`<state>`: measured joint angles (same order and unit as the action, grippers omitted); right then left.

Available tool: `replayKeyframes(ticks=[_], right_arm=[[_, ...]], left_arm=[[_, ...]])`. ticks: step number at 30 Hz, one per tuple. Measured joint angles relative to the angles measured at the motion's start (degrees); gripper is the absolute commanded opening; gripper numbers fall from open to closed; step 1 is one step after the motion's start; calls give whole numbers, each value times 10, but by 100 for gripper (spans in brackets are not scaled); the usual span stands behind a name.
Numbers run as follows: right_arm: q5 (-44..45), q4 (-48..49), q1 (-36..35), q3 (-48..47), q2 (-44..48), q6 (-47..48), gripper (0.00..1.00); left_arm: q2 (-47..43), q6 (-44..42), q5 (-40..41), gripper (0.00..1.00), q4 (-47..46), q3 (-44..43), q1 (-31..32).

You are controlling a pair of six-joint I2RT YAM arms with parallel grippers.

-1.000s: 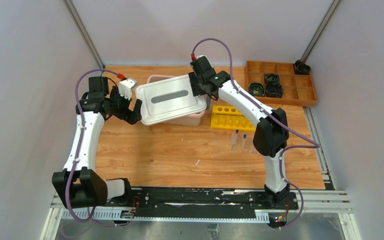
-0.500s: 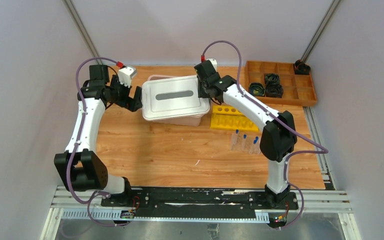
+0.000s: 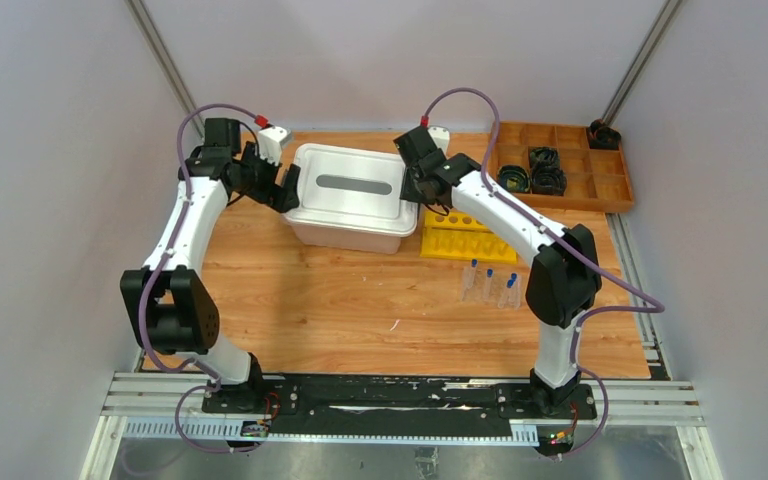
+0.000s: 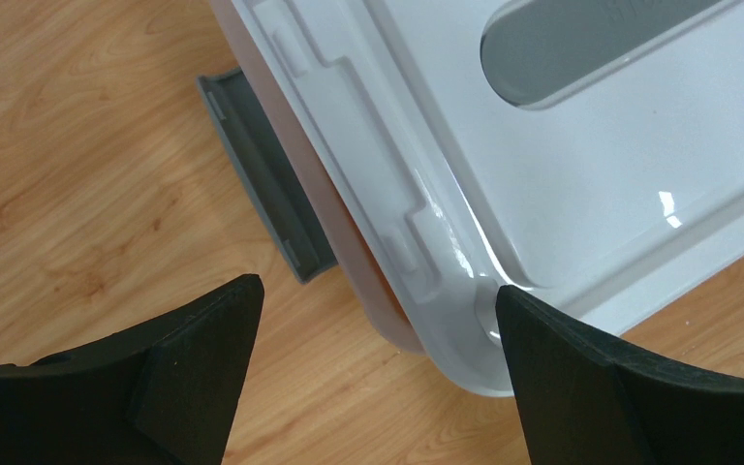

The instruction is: Organize the chemistry lab equipment

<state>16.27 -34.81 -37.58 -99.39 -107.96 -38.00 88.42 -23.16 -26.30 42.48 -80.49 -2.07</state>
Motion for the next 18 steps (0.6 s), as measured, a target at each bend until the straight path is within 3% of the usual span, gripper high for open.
replayKeyframes(ticks=[18], right_arm=[[-58,-19,-17,4,59,-31,38]], left_arm=[[68,-2,69,88,-46,-39,8]])
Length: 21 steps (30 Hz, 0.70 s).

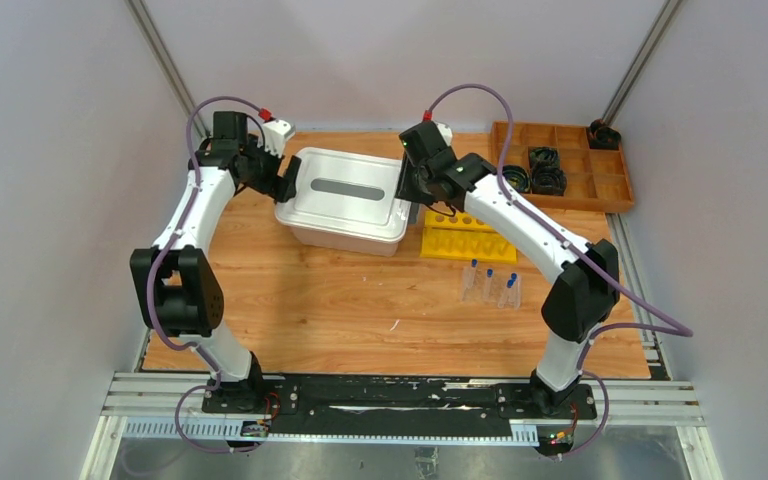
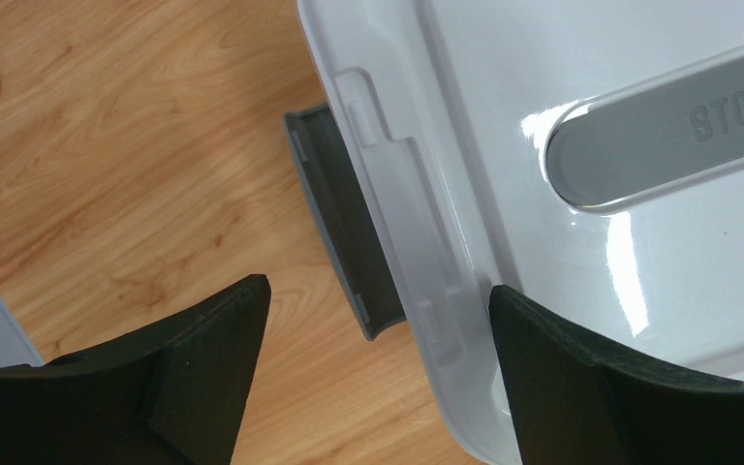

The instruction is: Organize the chemistry lab equipment

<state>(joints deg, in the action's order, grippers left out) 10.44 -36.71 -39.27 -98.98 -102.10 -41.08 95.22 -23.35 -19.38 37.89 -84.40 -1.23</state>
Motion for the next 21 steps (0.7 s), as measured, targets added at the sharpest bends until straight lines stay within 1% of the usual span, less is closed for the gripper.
replayKeyframes(ticks=[4,9,17,21], right_arm=[[0,8,0,3,16,2,40],[-4,12,3,3,10,8,41],[-25,12,35,-20,-62,19,41],[-34,18,53,-48,-86,21,39]], left_arm=[[10,2,3,87,-6,-9,3],[27,9,5,87,-10,-26,4],[42,24,7,87,-22,-40,6],[42,29,12,91,-23,-48,6]])
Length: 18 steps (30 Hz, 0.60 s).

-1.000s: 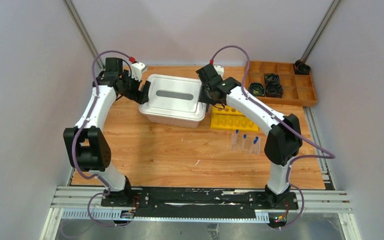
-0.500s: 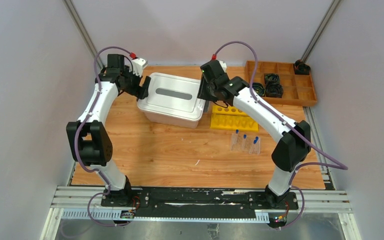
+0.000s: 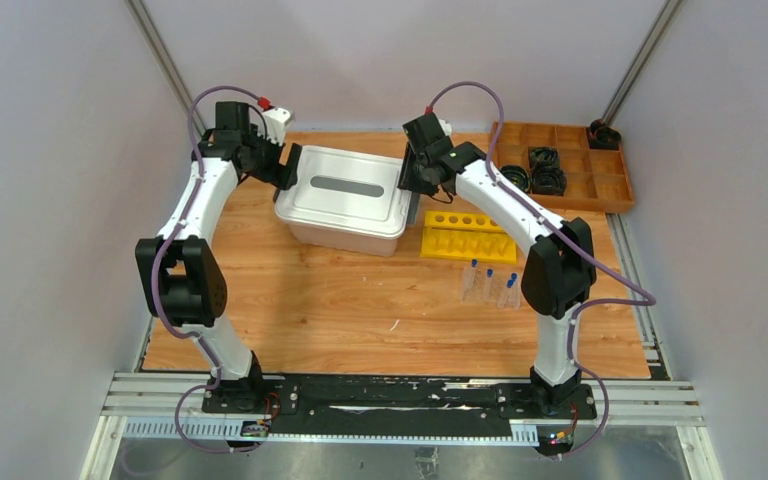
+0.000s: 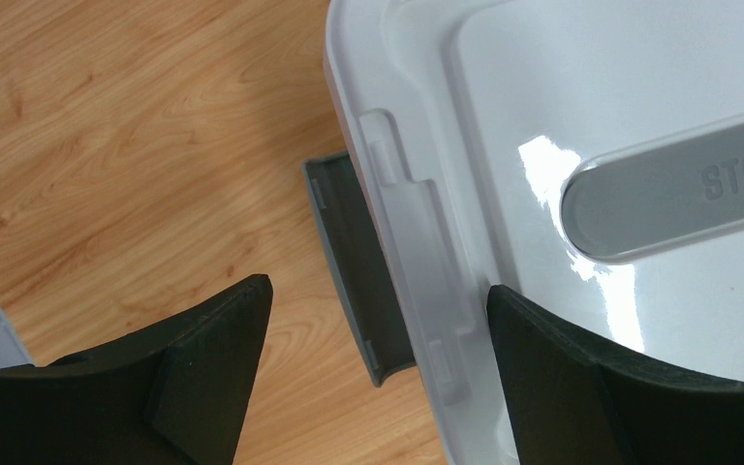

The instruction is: Organize the chemistry lab equipment

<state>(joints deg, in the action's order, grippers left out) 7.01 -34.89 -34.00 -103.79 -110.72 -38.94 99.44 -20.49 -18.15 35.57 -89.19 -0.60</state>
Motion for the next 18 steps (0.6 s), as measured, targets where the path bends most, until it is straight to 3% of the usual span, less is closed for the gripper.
replayKeyframes(ticks=[5,18], right_arm=[[-8,4,9,-27,-20,0,38],[-22,7,9,-37,-27,5,39]], left_arm=[[0,-5,14,95,0,-15,0],[26,-16,32,93,-28,-13,-2]])
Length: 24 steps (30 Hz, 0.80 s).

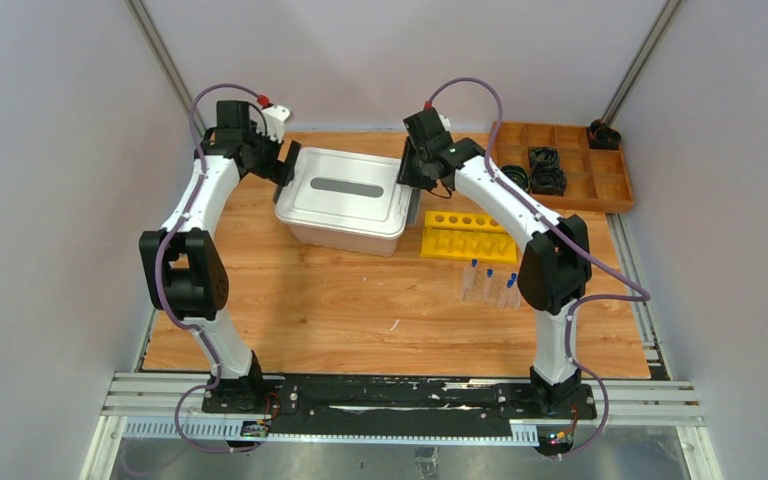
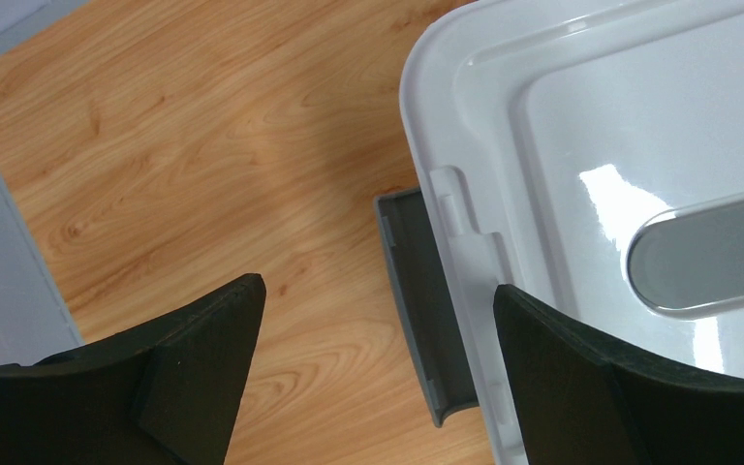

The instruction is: Organize the chemistry lab equipment

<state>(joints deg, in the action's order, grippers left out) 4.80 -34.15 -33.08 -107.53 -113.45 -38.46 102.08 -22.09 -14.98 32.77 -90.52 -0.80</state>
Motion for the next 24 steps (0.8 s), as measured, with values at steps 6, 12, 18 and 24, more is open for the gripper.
replayKeyframes(ticks=[6,12,18,24], right_arm=[[-7,3,0,-3,0,14,49],[-18,18,2,21,32,28,92],[-27,33,4,113,132,26,96],[-67,81,8,212,176,-10,97]], left_arm=[[2,4,0,96,-31,9,-5],[-1,30,-13,100,-38,15,-13],[-26,66,-40,100,-22,24,-33],[-72,82,-67,100,-22,36,-40]])
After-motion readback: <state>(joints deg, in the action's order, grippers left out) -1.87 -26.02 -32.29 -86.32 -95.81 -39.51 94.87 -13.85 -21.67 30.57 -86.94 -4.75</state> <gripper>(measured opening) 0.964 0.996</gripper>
